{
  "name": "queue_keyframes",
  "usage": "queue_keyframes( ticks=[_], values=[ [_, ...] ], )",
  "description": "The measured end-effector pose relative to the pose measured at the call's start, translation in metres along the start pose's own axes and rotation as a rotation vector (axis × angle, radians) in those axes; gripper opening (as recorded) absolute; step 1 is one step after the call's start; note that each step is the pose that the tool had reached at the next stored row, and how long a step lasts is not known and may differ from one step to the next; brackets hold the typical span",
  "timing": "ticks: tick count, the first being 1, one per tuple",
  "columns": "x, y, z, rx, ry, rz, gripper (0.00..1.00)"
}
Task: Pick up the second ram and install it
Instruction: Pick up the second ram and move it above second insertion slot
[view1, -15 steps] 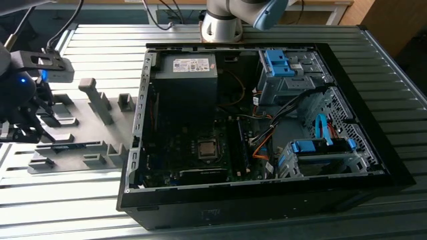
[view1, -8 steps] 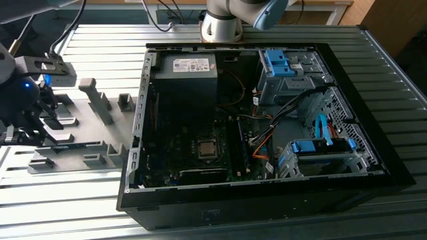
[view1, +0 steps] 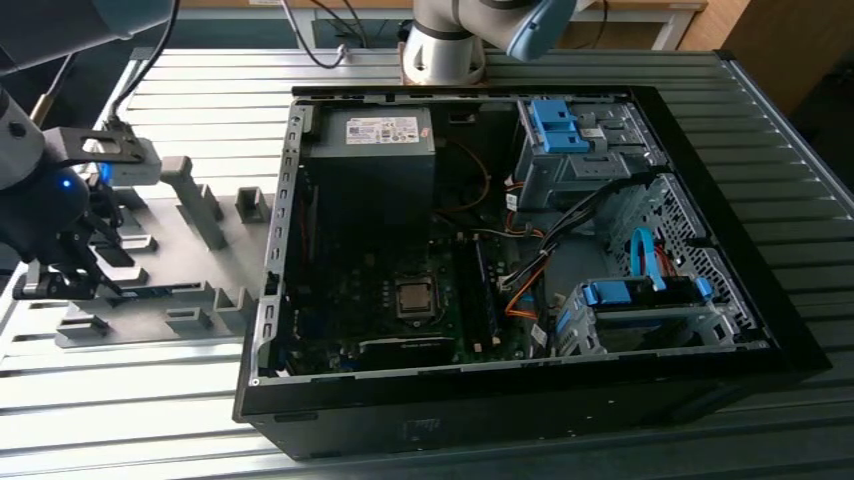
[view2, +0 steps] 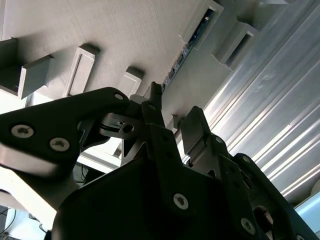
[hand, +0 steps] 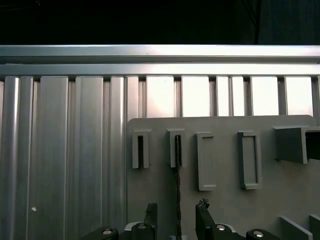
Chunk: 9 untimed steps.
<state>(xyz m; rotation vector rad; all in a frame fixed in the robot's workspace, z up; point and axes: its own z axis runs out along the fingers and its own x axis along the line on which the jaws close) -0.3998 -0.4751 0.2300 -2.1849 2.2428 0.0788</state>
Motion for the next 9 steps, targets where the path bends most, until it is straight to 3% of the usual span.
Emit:
queue_keyframes(
  ticks=[9],
  values=[
    [-0.0006, -0.0001, 0.0025, 0.0002, -0.0001, 0.0, 0.43]
  ],
)
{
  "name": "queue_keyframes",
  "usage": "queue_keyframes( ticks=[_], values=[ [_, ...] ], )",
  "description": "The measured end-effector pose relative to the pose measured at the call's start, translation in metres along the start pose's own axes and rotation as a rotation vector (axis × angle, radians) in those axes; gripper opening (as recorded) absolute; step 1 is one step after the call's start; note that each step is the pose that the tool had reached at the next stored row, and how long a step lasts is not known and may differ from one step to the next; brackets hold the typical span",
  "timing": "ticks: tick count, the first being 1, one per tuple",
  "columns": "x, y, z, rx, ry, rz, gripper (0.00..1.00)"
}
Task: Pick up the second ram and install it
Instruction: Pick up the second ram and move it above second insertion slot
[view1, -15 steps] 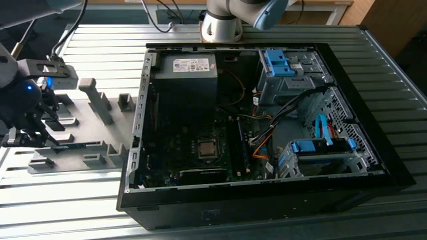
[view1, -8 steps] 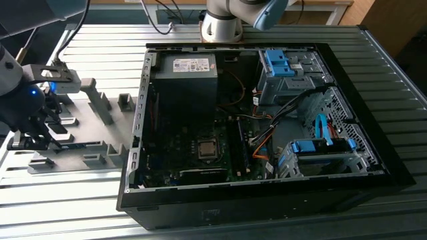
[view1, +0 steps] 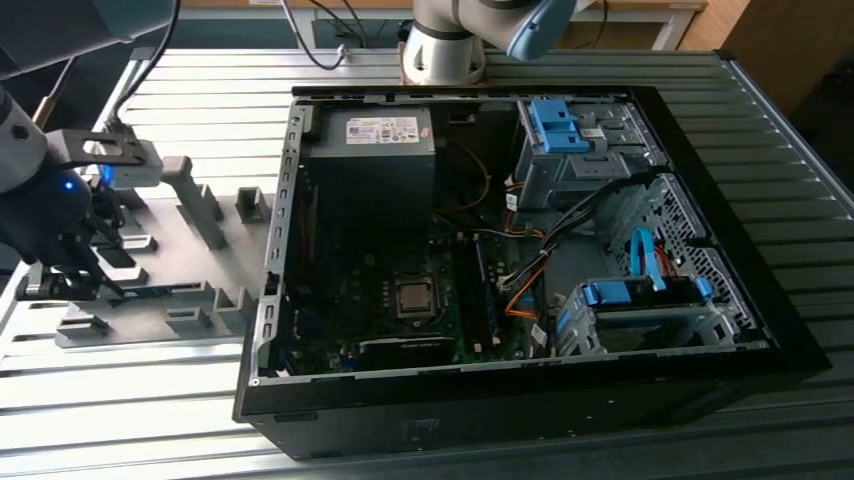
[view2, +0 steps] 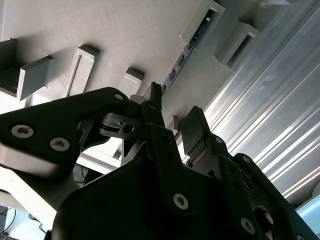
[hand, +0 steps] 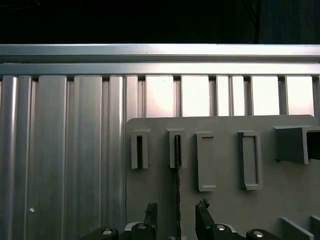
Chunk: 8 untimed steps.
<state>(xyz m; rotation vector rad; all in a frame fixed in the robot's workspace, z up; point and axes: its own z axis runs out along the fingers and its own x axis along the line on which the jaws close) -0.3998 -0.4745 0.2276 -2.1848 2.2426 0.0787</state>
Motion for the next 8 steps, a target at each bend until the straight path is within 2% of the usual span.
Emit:
queue_keyframes(
  ticks=[8],
  values=[
    [0.0006, 0.0008, 0.0136, 0.0008, -0.0003, -0.001, 0.43]
  ],
)
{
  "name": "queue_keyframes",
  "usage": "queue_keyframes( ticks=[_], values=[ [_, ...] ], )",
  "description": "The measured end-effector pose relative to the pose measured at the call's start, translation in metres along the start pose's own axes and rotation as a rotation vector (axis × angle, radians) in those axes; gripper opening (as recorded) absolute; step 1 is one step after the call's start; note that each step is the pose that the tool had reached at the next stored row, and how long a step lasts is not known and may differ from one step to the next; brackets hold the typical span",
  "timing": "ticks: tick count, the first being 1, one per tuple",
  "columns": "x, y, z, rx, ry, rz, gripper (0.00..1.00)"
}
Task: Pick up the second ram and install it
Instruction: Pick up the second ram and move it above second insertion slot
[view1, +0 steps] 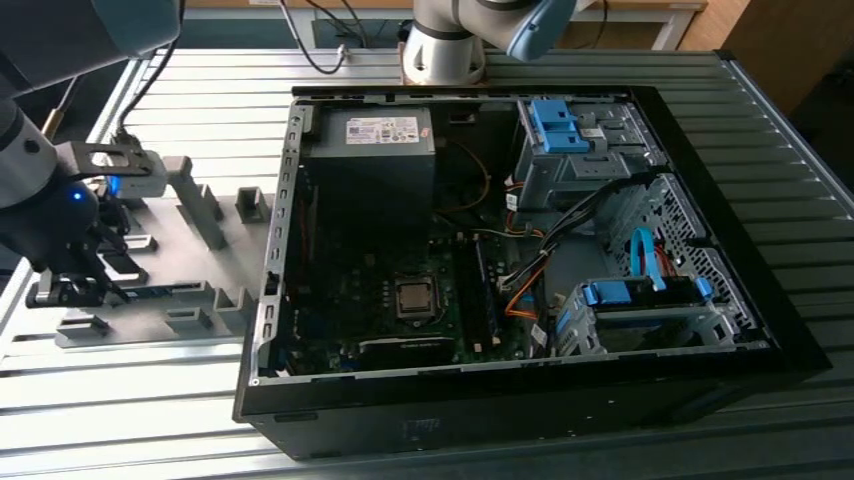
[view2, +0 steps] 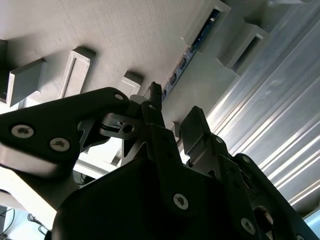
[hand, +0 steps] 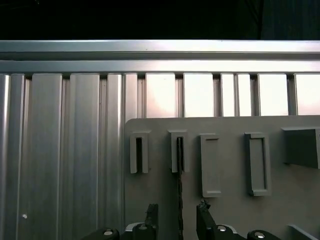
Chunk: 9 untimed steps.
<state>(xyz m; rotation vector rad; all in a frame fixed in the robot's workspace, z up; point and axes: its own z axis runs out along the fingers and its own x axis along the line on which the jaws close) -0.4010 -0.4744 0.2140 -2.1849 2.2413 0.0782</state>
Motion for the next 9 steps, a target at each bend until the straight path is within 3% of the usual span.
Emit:
queue_keyframes(
  ticks=[7, 8, 9],
  values=[
    [0.0001, -0.0001, 0.0036, 0.0, 0.0, 0.0, 0.42],
    [0.0001, -0.0001, 0.0038, 0.0, 0.0, 0.0, 0.35],
    [0.0001, -0.0001, 0.0042, 0.0, 0.0, 0.0, 0.35]
  ],
)
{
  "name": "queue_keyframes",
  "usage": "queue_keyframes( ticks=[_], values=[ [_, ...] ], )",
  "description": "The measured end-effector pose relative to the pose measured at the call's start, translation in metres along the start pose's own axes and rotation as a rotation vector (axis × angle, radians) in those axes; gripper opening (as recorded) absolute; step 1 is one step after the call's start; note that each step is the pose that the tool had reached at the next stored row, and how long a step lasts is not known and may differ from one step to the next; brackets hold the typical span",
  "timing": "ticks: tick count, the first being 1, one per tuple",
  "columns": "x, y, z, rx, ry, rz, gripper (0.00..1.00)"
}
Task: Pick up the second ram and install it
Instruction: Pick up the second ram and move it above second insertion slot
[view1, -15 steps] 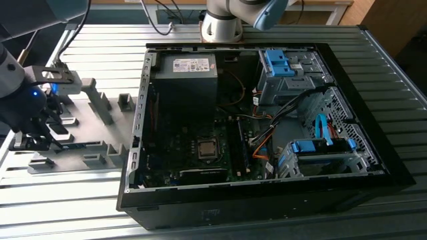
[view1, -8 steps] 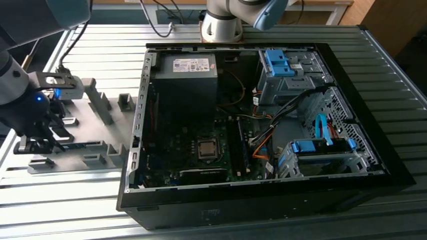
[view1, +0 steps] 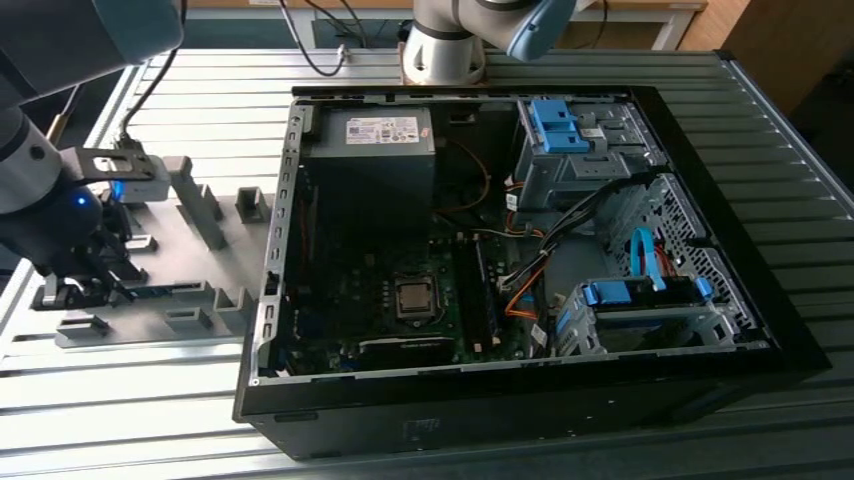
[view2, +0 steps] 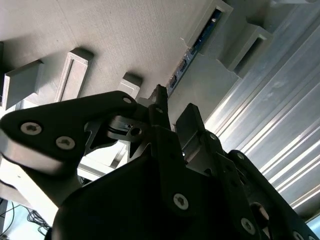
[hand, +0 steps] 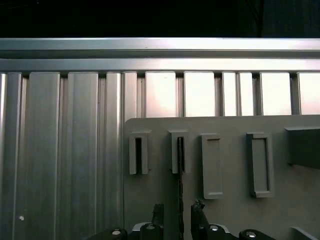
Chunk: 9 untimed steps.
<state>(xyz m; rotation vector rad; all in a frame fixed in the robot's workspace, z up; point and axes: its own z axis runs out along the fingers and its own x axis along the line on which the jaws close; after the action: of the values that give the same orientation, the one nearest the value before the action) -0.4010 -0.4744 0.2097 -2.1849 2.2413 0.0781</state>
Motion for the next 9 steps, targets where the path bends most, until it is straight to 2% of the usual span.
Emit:
queue_keyframes(
  ticks=[9],
  values=[
    [-0.0024, 0.0003, 0.0067, 0.0, -0.0002, 0.0, 0.35]
  ],
)
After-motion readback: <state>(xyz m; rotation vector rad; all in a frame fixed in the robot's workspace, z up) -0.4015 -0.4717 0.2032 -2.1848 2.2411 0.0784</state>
